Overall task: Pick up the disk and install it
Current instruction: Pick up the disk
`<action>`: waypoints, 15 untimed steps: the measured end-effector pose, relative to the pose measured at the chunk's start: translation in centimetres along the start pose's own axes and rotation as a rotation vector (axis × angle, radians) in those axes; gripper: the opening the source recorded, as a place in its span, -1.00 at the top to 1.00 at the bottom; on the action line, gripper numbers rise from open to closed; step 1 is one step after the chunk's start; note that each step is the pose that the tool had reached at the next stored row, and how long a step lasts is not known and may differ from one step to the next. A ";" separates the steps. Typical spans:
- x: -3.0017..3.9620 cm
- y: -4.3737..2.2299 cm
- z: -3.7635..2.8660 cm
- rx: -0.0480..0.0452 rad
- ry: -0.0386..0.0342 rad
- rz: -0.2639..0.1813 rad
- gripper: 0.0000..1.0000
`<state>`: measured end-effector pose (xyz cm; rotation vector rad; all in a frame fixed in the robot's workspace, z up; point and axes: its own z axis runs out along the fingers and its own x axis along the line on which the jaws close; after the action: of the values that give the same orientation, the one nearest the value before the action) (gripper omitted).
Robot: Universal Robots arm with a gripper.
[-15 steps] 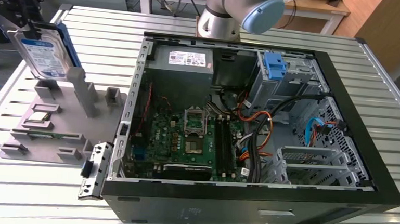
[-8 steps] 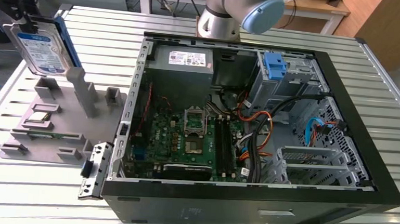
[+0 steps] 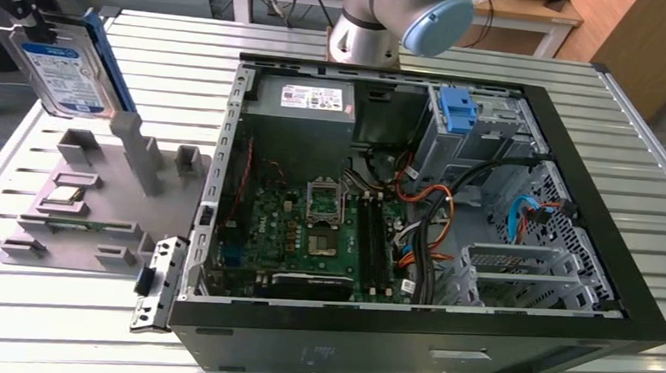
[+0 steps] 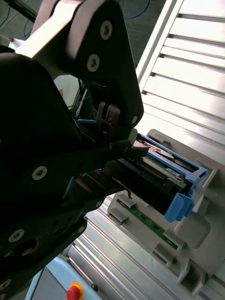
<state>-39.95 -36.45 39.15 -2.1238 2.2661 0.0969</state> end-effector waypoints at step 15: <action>-0.17 0.06 -2.55 0.0001 -0.0002 0.000 0.30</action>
<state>-39.95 -36.45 41.72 -2.1237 2.2660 0.0970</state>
